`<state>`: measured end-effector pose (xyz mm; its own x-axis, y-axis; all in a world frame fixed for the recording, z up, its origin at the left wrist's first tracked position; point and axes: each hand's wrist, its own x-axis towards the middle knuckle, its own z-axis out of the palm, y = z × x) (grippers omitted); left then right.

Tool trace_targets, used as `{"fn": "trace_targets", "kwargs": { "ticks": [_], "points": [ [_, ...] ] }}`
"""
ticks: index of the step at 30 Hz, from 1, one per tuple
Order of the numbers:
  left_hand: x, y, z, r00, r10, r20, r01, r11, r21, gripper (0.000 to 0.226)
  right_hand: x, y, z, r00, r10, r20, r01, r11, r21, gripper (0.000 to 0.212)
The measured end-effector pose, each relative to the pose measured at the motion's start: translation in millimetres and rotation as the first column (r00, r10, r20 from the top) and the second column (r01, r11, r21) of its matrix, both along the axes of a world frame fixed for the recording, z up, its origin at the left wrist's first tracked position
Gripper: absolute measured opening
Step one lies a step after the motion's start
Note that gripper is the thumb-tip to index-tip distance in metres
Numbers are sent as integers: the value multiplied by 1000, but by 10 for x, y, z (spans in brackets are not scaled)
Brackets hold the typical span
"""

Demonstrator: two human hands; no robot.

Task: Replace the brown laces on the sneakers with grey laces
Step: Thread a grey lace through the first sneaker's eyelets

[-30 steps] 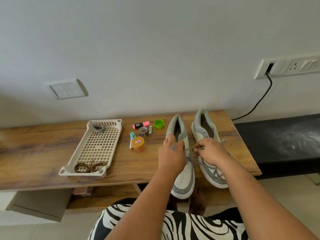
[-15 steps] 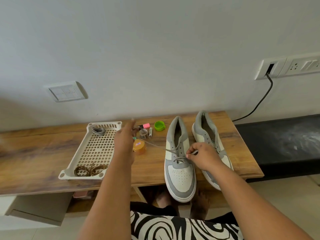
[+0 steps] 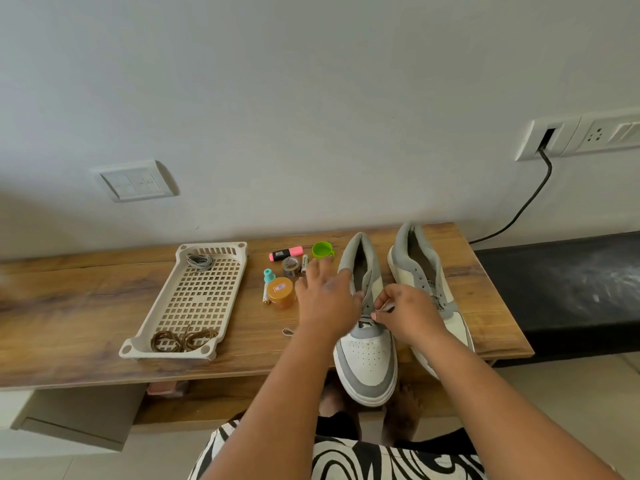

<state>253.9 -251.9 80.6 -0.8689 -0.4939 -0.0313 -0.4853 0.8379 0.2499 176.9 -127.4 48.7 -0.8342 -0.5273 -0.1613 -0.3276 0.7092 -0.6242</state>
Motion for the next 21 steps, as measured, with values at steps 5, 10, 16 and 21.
{"fn": "trace_targets", "kwargs": {
  "ticks": [5, 10, 16, 21],
  "points": [
    [-72, 161, -90, 995, -98, -22, 94, 983, -156, 28, -54, 65, -1, 993, 31, 110, -29, 999, -17, 4],
    [-125, 130, -104, 990, -45, 136, 68, 983, -170, 22, -33, 56, -28, 996, 63, 62, -61, 997, -40, 7],
    [-124, 17, -125, 971, -82, 225, 47, 987, 155, 28, 28, -13, -90, 999, 31, 20, -28, 990, -137, 16],
    [-65, -46, -178, 980, -38, 196, -9, 972, 234, 25, 27, 43, -146, 995, 15, 96, 4, 981, -196, 18]
  ]
}}
